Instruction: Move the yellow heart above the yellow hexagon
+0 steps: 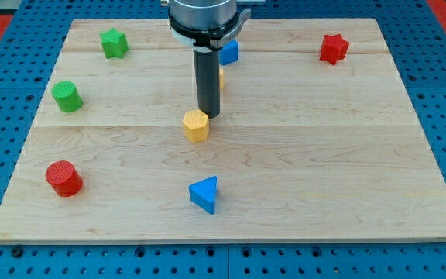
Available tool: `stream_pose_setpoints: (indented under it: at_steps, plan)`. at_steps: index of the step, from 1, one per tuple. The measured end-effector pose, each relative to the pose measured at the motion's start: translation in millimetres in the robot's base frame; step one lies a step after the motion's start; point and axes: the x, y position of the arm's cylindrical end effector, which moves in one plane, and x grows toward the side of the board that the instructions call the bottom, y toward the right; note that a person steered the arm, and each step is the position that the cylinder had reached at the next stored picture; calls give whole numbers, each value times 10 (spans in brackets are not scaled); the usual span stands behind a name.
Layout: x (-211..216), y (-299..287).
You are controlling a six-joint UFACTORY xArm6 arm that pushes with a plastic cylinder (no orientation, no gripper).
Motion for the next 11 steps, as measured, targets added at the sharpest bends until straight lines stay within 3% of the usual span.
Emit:
stream_pose_setpoints:
  at_steps: [1,4,6,8,9,11]
  plan:
    - [-20,-1]
    - [-1088,317]
    - [-920,900]
    - [-1965,859]
    - [-2183,371]
    - [-1626,190]
